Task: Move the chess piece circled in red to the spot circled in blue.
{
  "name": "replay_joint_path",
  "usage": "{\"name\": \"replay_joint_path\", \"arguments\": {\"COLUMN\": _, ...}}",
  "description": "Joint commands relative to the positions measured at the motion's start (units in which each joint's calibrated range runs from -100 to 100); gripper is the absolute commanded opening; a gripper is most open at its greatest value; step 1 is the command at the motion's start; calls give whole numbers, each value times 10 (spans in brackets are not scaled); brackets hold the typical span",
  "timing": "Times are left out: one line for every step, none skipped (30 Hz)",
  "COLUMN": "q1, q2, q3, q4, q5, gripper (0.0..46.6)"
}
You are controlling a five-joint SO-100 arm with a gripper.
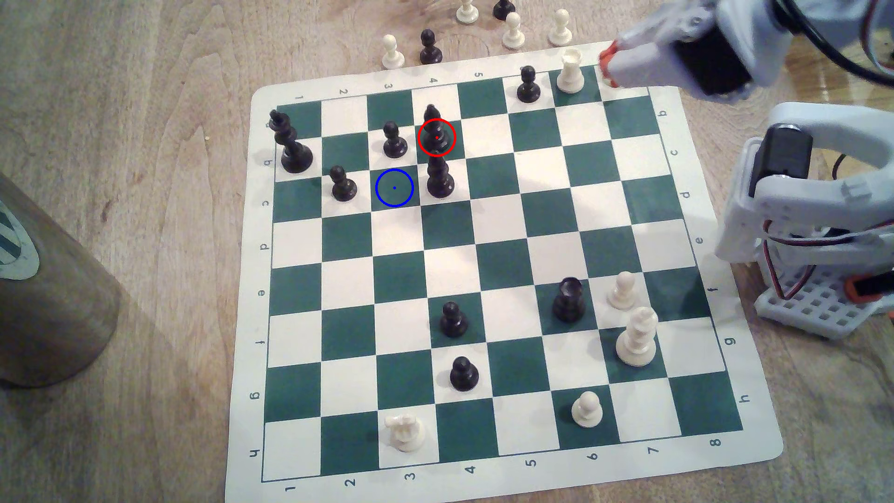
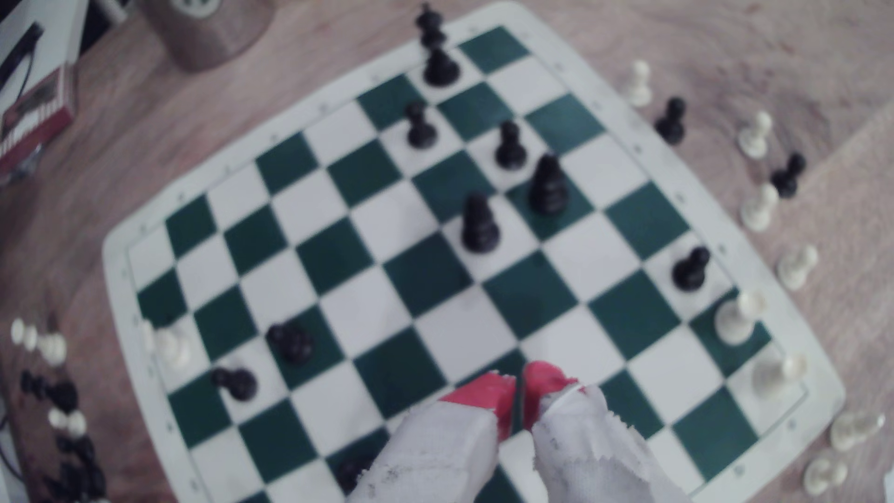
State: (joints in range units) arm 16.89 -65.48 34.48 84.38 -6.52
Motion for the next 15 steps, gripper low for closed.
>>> {"name": "replay_joint_path", "arguments": {"q1": -9, "q2": 116, "q3": -103, "q4": -5, "q5": -7, "gripper": 46}}
{"name": "replay_joint_path", "arguments": {"q1": -10, "q2": 129, "q3": -105, "q4": -13, "q5": -9, "gripper": 58}}
{"name": "replay_joint_path", "arguments": {"q1": -12, "q2": 144, "q3": -105, "q4": -20, "q5": -13, "gripper": 67}}
{"name": "replay_joint_path", "arguments": {"q1": -12, "q2": 157, "q3": -105, "q4": -26, "q5": -16, "gripper": 75}}
{"name": "replay_joint_path", "arguments": {"q1": -11, "q2": 185, "q3": -99, "q4": -44, "q5": -20, "gripper": 90}}
{"name": "replay_joint_path", "arguments": {"q1": -10, "q2": 202, "q3": -97, "q4": -54, "q5": -22, "gripper": 95}}
{"name": "replay_joint_path", "arguments": {"q1": -8, "q2": 214, "q3": -95, "q4": -66, "q5": -23, "gripper": 98}}
{"name": "replay_joint_path", "arguments": {"q1": -6, "q2": 228, "q3": -92, "q4": -80, "q5": -23, "gripper": 102}}
{"name": "replay_joint_path", "arguments": {"q1": -2, "q2": 246, "q3": -89, "q4": -103, "q5": -23, "gripper": 105}}
{"name": "replay_joint_path", "arguments": {"q1": 0, "q2": 259, "q3": -90, "q4": -113, "q5": -23, "gripper": 105}}
{"name": "replay_joint_path", "arguments": {"q1": 3, "q2": 275, "q3": -95, "q4": -122, "q5": -23, "gripper": 106}}
{"name": "replay_joint_path", "arguments": {"q1": 6, "q2": 288, "q3": -95, "q4": -134, "q5": -23, "gripper": 106}}
{"name": "replay_joint_path", "arguments": {"q1": 9, "q2": 302, "q3": -96, "q4": -143, "q5": -23, "gripper": 106}}
{"name": "replay_joint_path", "arguments": {"q1": 15, "q2": 326, "q3": -95, "q4": -158, "q5": -23, "gripper": 106}}
{"name": "replay_joint_path", "arguments": {"q1": 18, "q2": 339, "q3": -93, "q4": -168, "q5": -23, "gripper": 106}}
